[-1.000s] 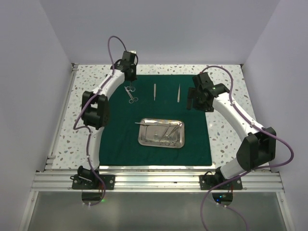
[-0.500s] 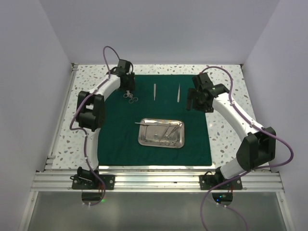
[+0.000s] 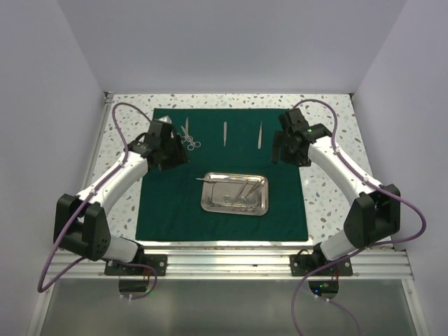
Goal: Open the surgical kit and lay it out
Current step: Pick up the medical item from the container.
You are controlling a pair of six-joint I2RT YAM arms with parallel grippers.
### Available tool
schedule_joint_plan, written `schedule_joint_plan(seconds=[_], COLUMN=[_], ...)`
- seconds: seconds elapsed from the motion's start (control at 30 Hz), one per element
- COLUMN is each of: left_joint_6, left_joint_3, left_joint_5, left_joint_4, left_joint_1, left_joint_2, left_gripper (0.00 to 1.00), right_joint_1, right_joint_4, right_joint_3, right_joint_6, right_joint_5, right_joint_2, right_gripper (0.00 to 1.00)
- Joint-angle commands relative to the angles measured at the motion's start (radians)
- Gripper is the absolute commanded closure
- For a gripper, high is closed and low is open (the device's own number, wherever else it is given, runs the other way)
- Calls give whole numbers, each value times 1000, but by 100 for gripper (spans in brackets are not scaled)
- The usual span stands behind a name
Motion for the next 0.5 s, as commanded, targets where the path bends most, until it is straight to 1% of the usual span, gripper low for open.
schedule_joint_plan(seconds=[0.0,0.07,0.17,0.27,0.33,0.37,0.43,0.47], left_joint_6=[-250,-345,-419,-551,-609,-656,-706,-745], left_joint_3=[-134,-189,-181,-163,-148,-139,-108,-100], left_joint_5=[38,43,-11,-69,-120,-137,-163,-167], left_joint_4=[29,72,60,18,-3,-23,-45,-52], left_joint_1=[-51,-71,-103,-111,-120,-126,-140,-146], left_joint_2=[-57,-73,-50,-34,-28,-21,10,24], left_gripper=[38,37,36,34,21,18,14,13], right_joint_1=[8,17,47,84,113,121,138,141], right_joint_4=[-27,-49,-70,-87,-94,-101,-104,-110], right_joint_3=[33,49,55,51,43,38,18,0], right_joint_6=[24,38,61,82,93,97,104,105], right_joint_5=[39,40,42,31,23,17,-3,-10], right_joint_2=[-28,-28,-36,-53,-68,-73,-97,-109], right_gripper=[20,20,20,20,21,20,20,21])
